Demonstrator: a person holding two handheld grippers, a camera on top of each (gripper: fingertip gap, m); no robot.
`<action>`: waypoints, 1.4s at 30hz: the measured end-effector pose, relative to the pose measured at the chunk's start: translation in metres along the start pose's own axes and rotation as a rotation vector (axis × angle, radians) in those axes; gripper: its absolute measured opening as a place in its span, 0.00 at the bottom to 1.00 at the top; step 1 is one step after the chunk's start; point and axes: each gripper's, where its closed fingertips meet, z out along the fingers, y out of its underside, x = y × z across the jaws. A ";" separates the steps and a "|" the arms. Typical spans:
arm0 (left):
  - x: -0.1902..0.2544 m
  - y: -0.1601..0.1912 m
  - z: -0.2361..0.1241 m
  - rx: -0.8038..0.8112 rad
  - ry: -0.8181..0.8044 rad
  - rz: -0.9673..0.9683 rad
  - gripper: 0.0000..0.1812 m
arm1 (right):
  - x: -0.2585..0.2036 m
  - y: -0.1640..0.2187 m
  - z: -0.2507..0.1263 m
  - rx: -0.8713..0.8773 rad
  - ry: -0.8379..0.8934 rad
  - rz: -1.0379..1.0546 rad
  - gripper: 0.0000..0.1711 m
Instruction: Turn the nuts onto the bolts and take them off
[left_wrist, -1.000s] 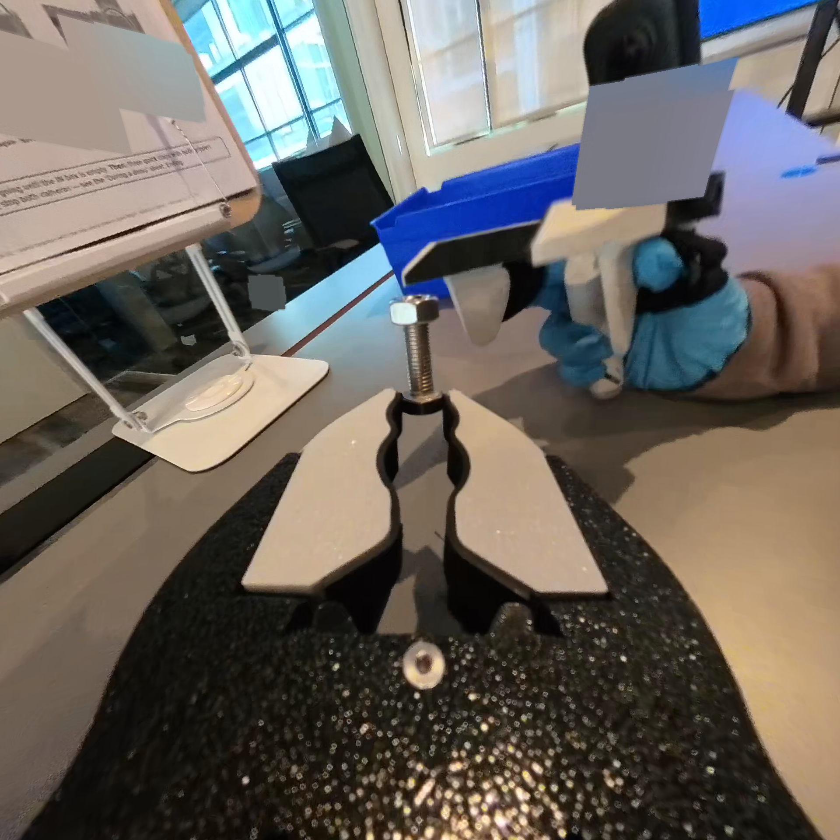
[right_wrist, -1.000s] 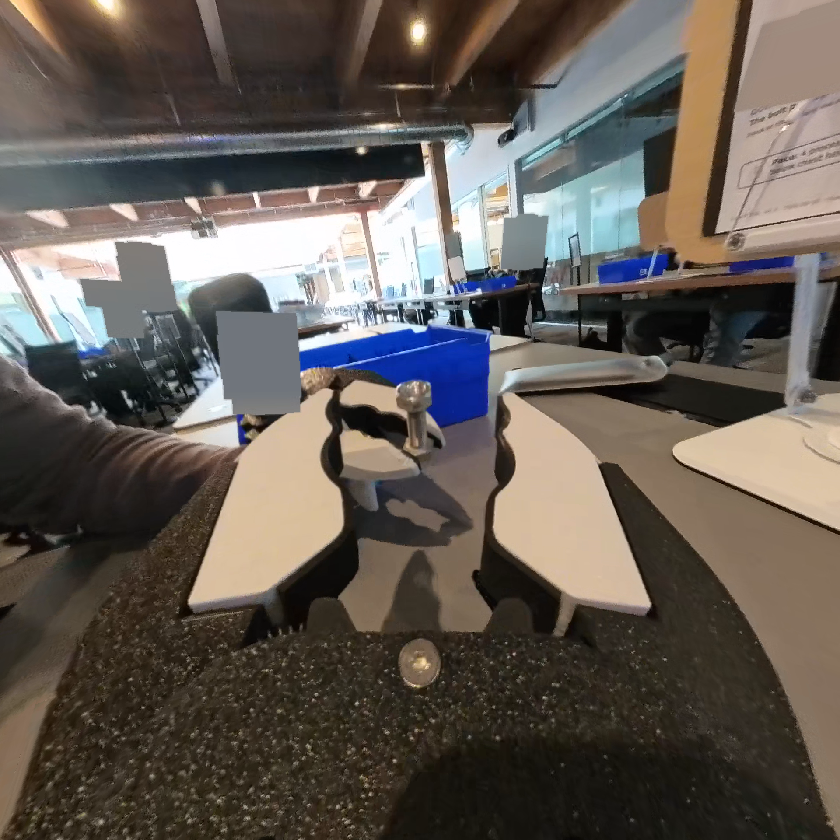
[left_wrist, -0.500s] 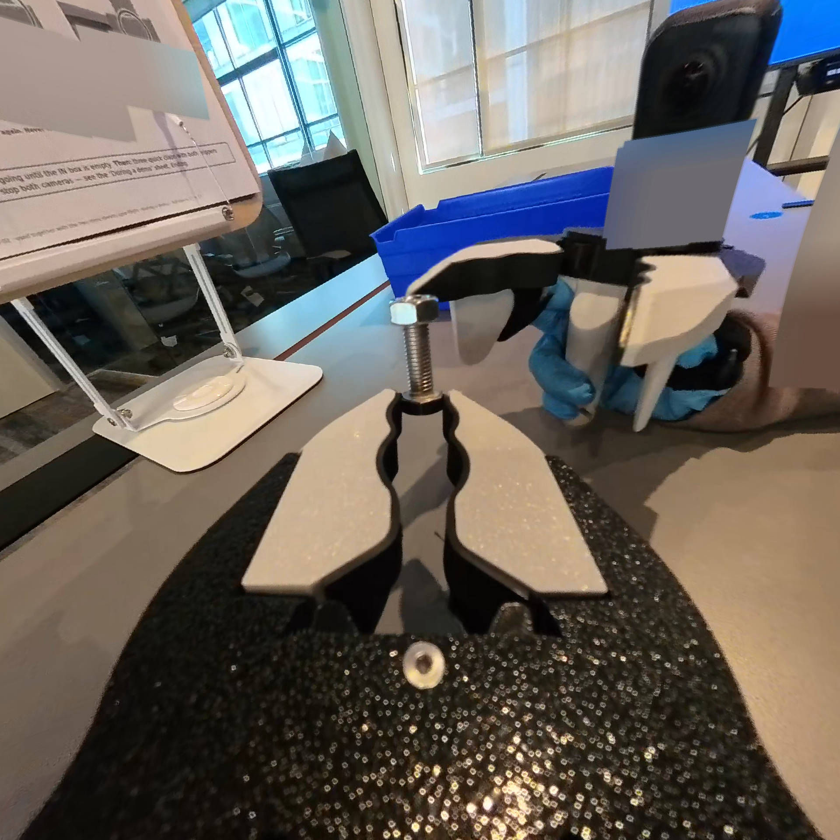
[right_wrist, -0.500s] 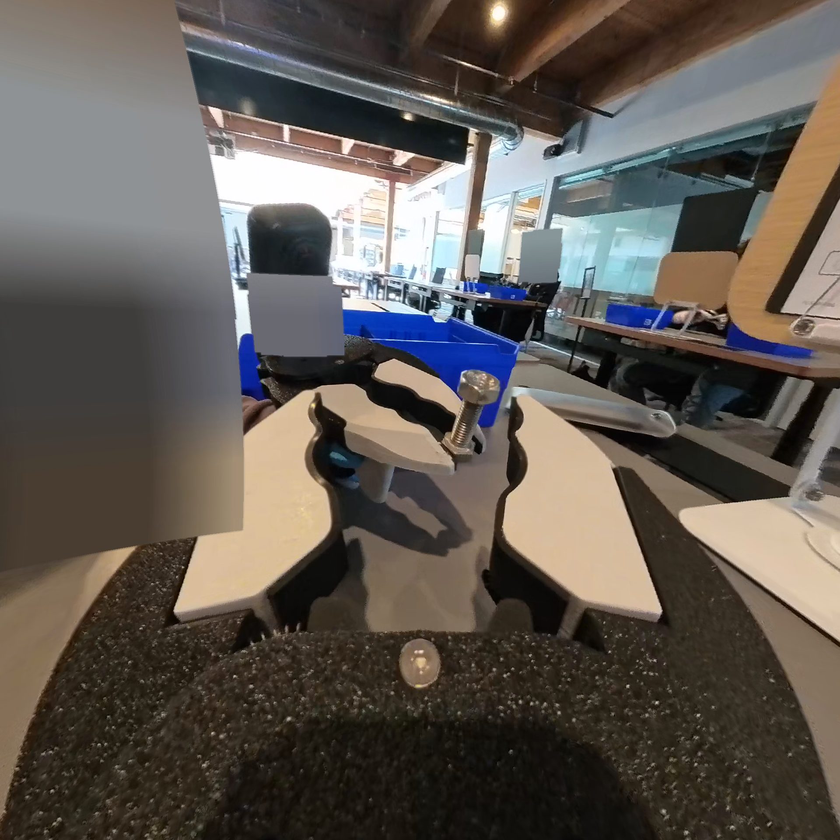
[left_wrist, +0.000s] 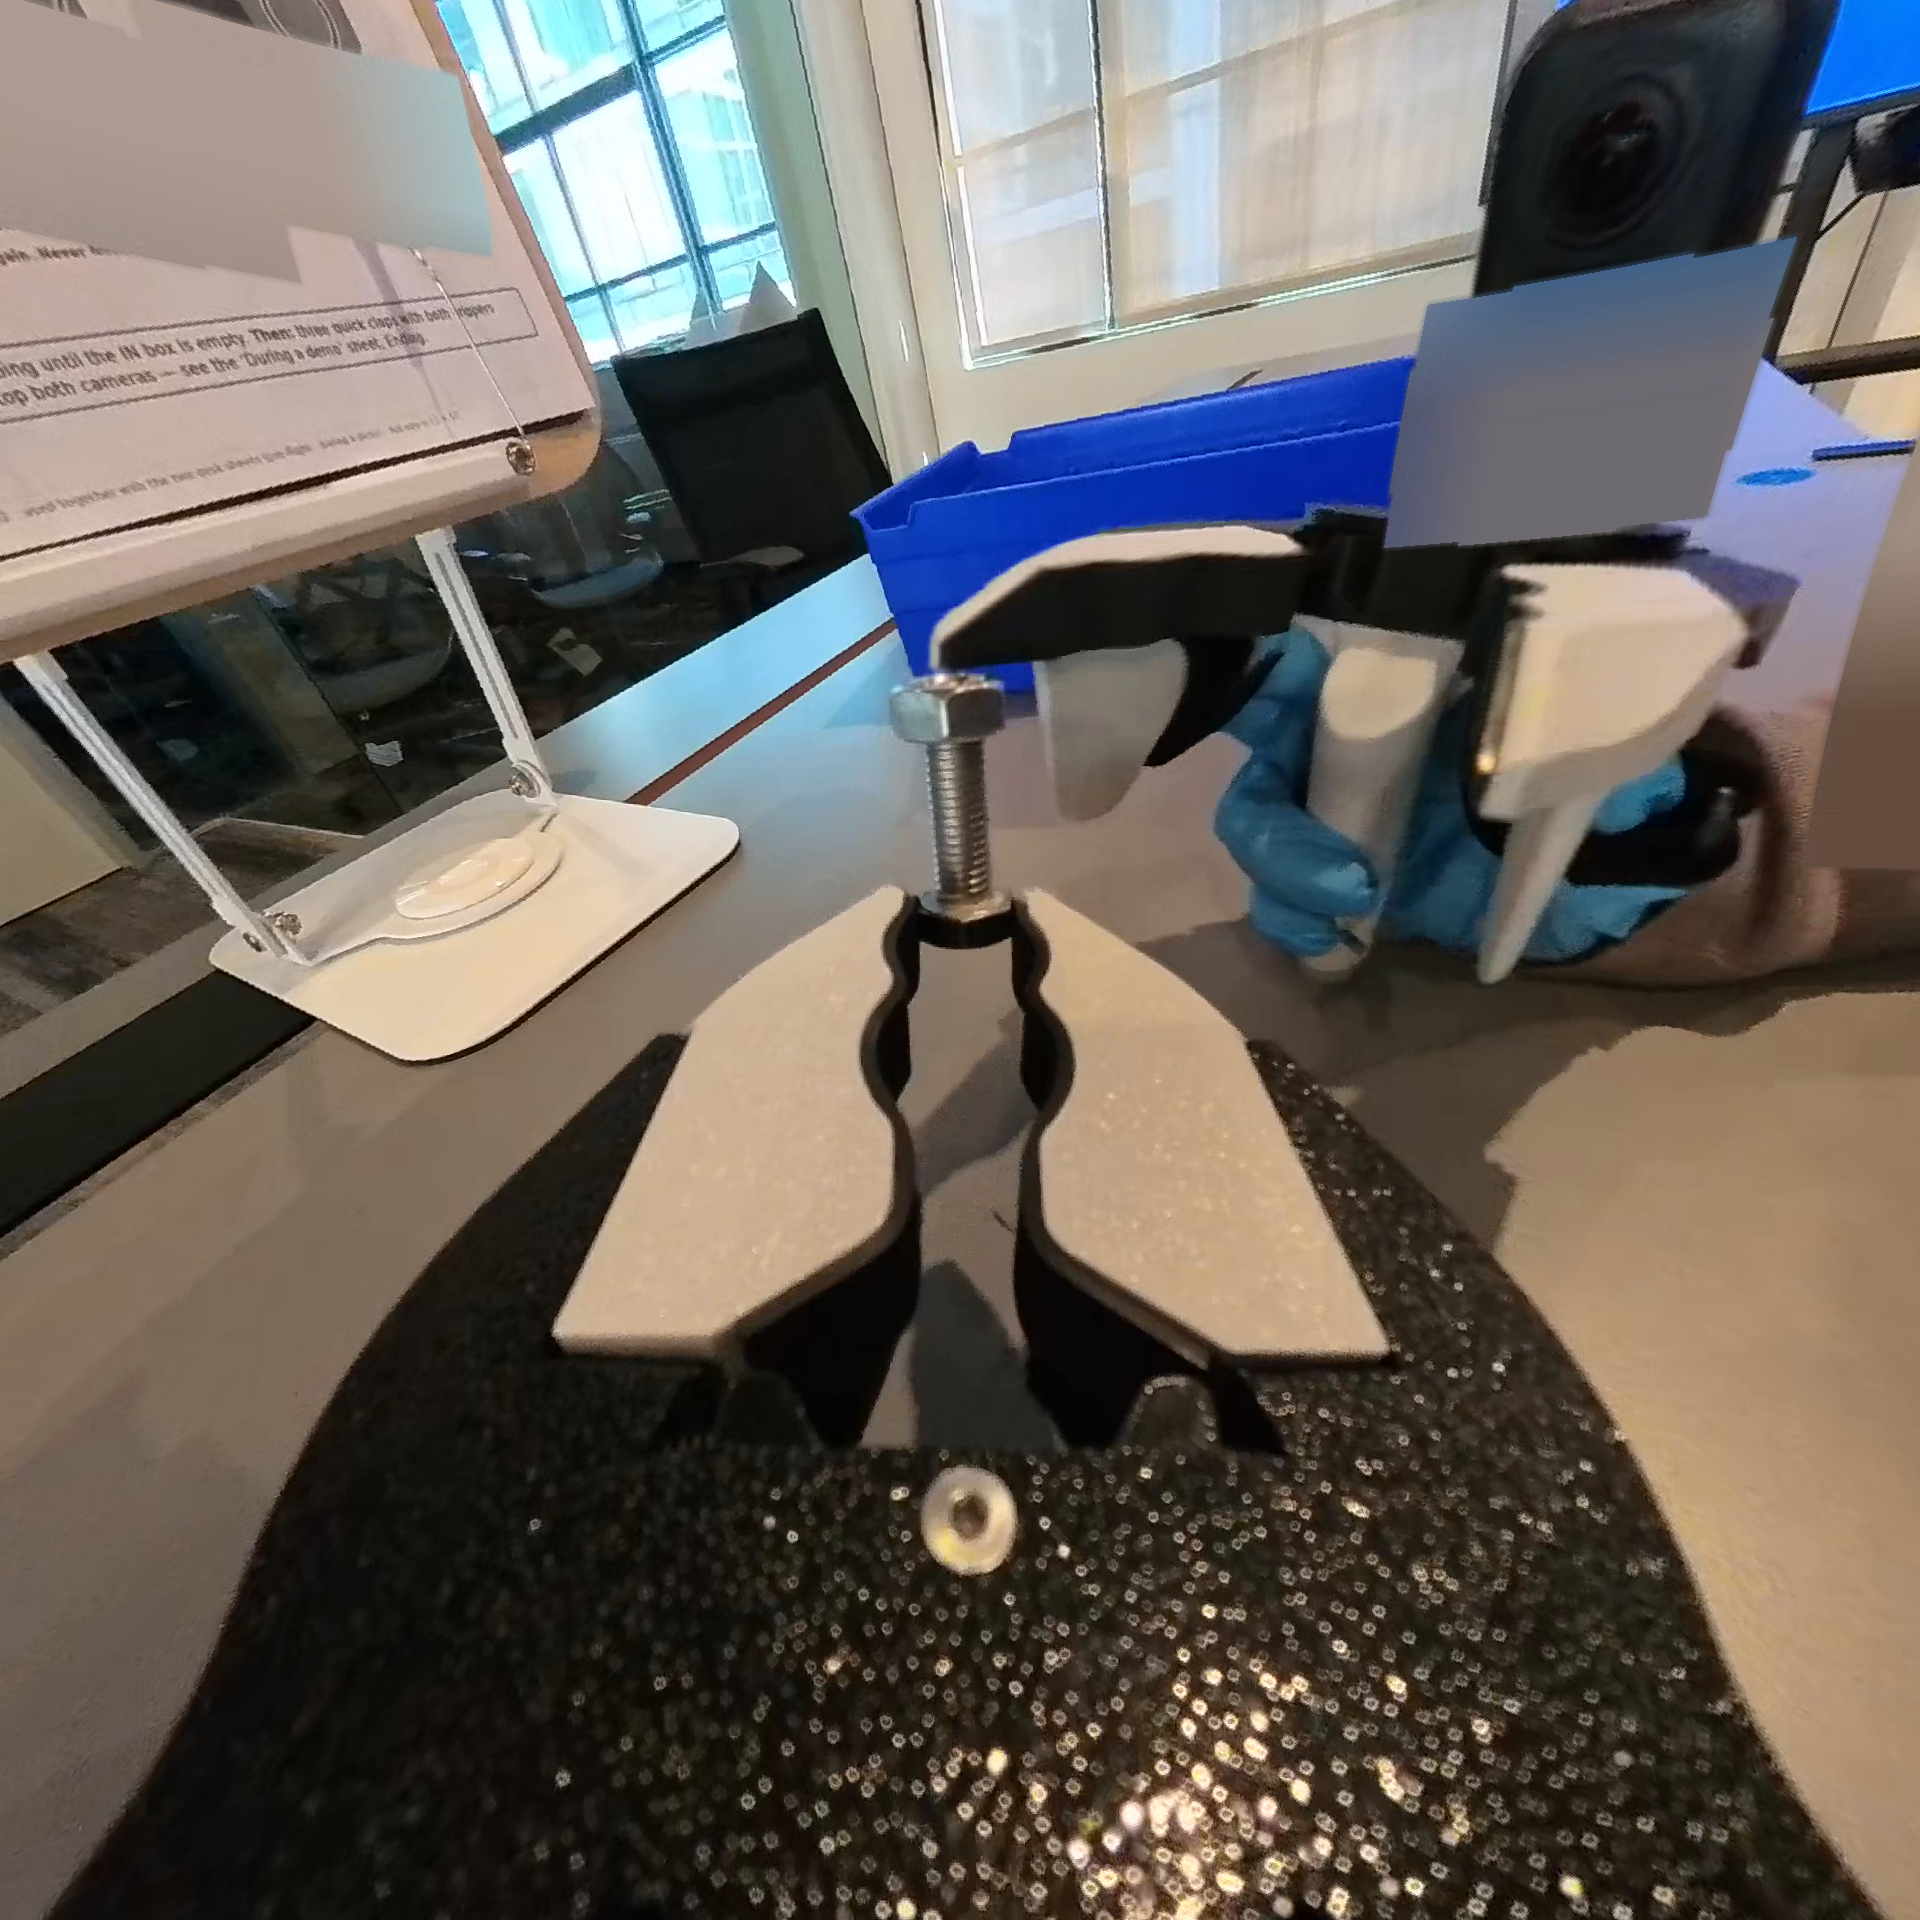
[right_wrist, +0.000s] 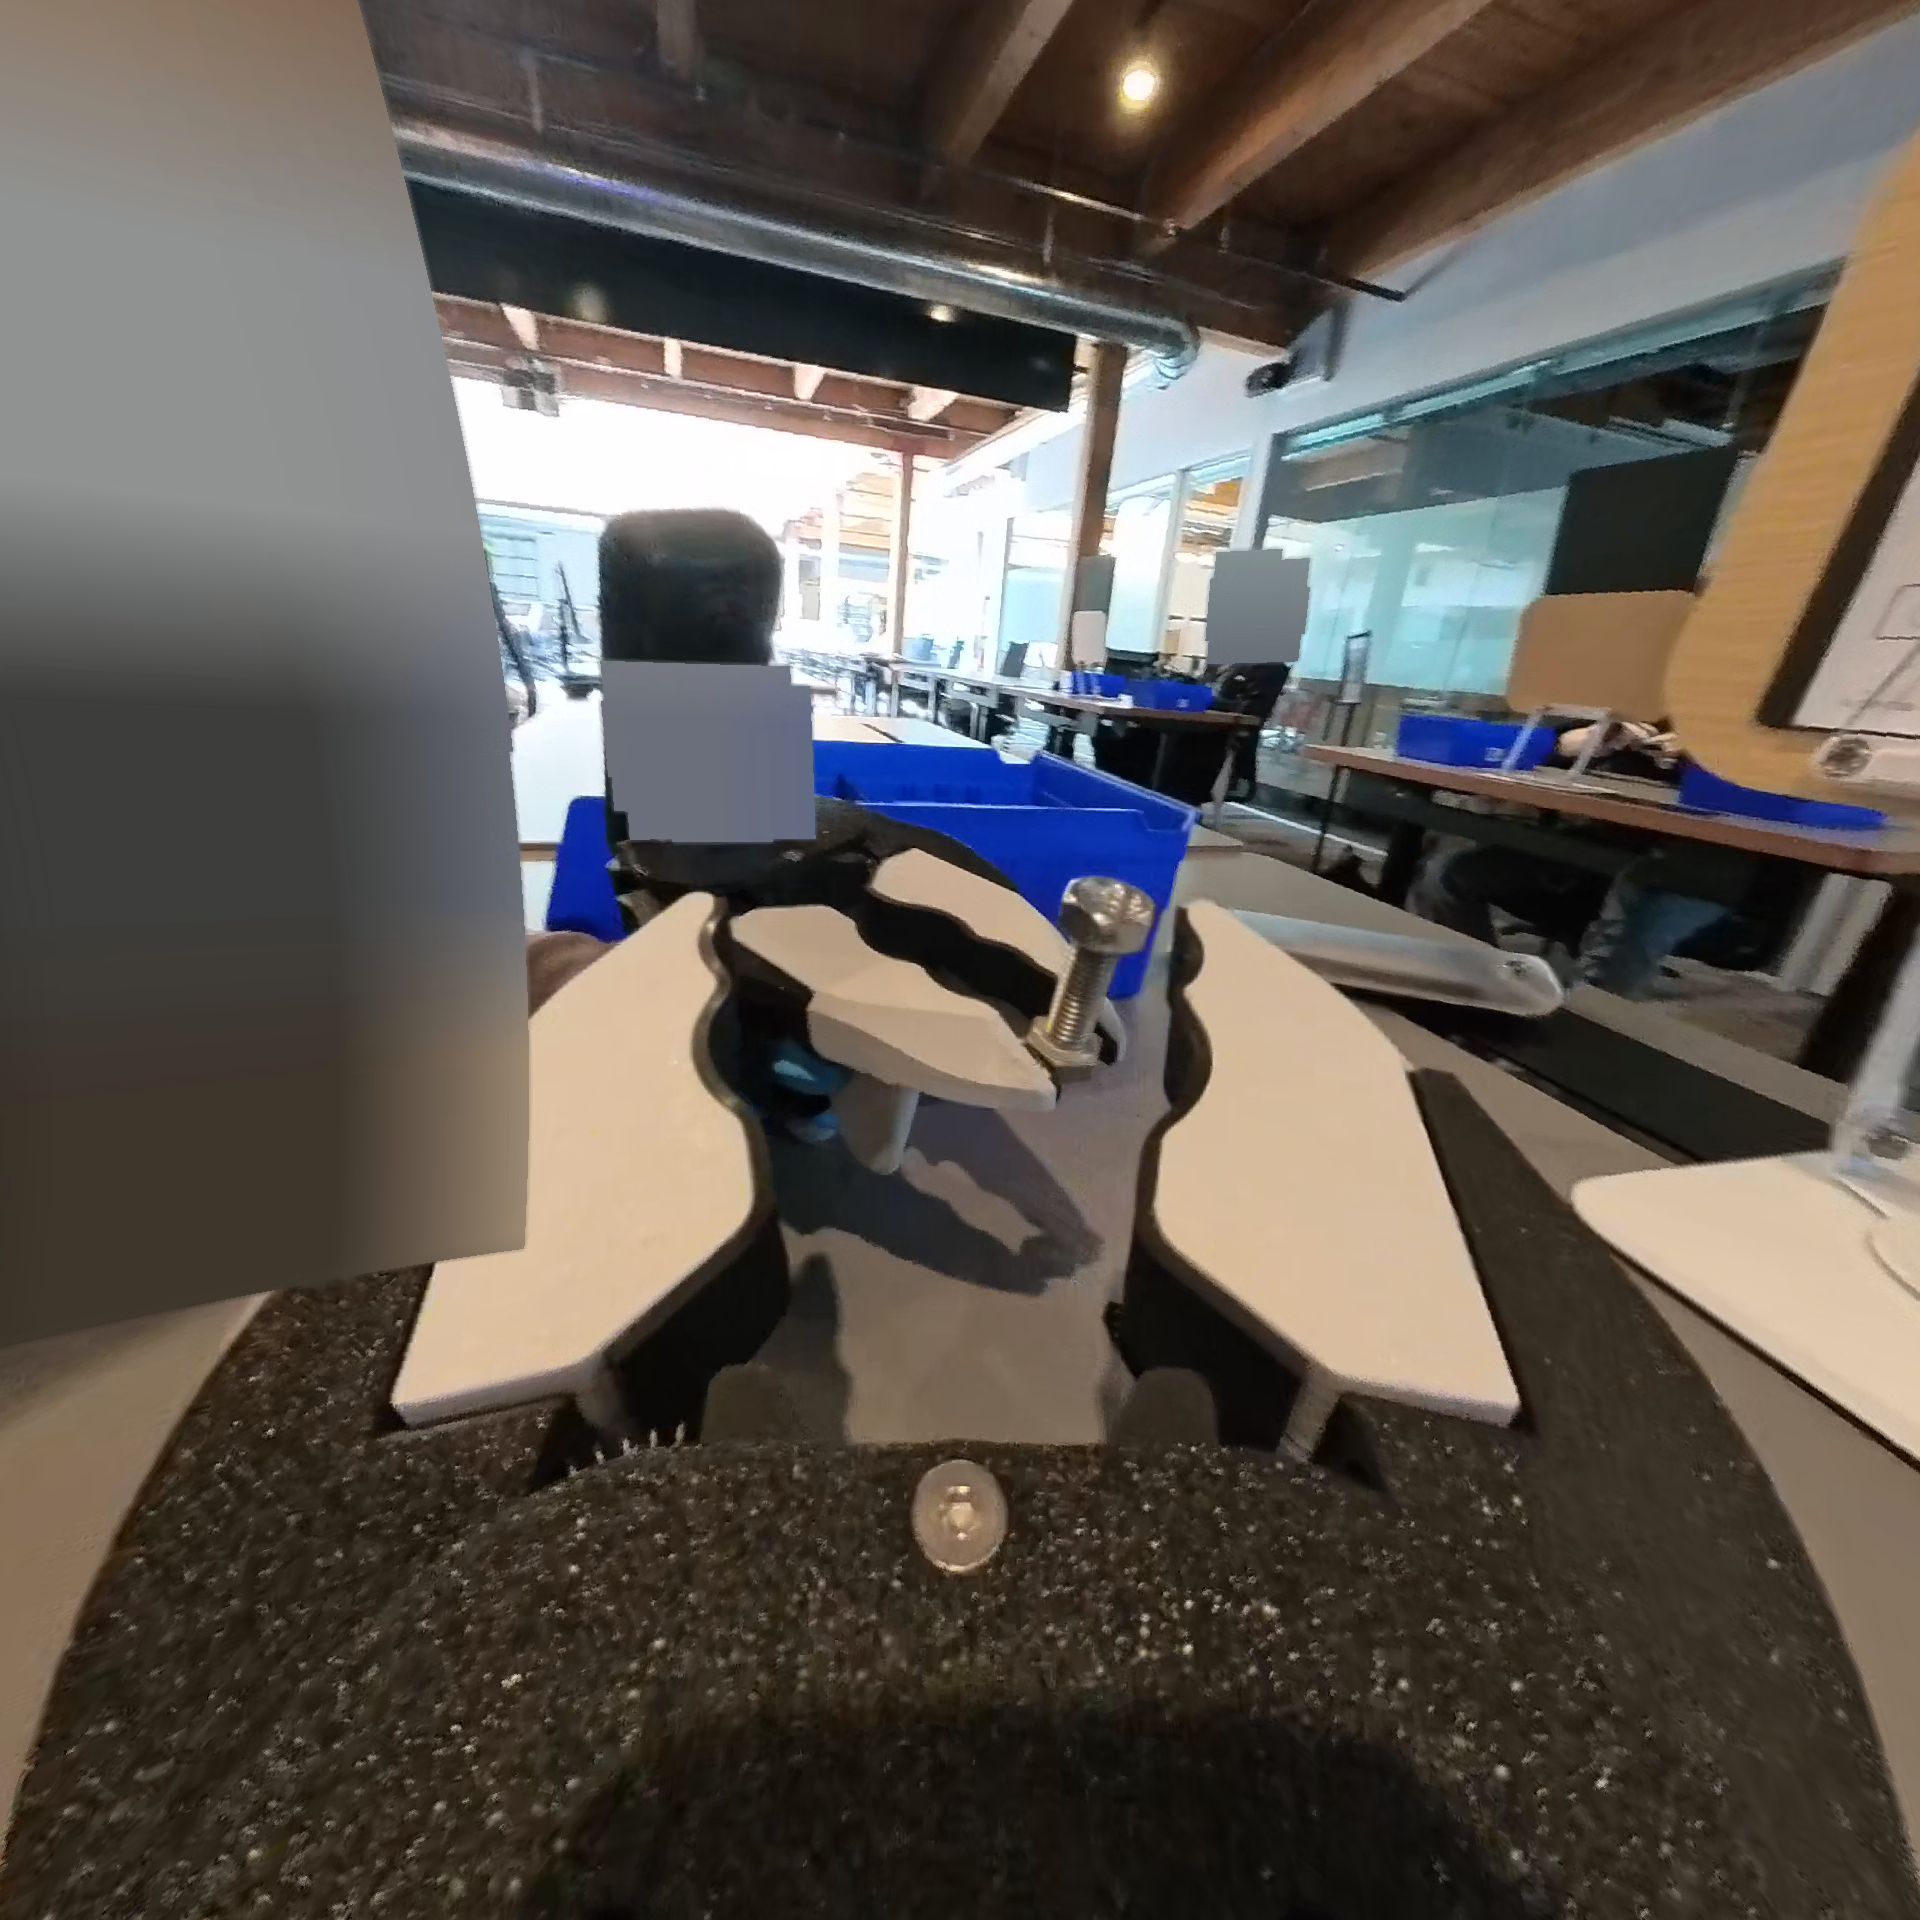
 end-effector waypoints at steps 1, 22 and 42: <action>0.000 0.000 0.000 -0.003 -0.005 0.001 0.09 | -0.001 0.003 0.002 -0.017 -0.002 -0.011 0.47; -0.002 0.002 0.002 -0.015 0.007 -0.028 0.09 | 0.003 0.006 0.002 -0.042 0.015 0.035 0.42; -0.003 0.002 0.002 -0.014 0.012 -0.040 0.09 | 0.012 -0.001 -0.004 0.001 0.059 0.064 0.38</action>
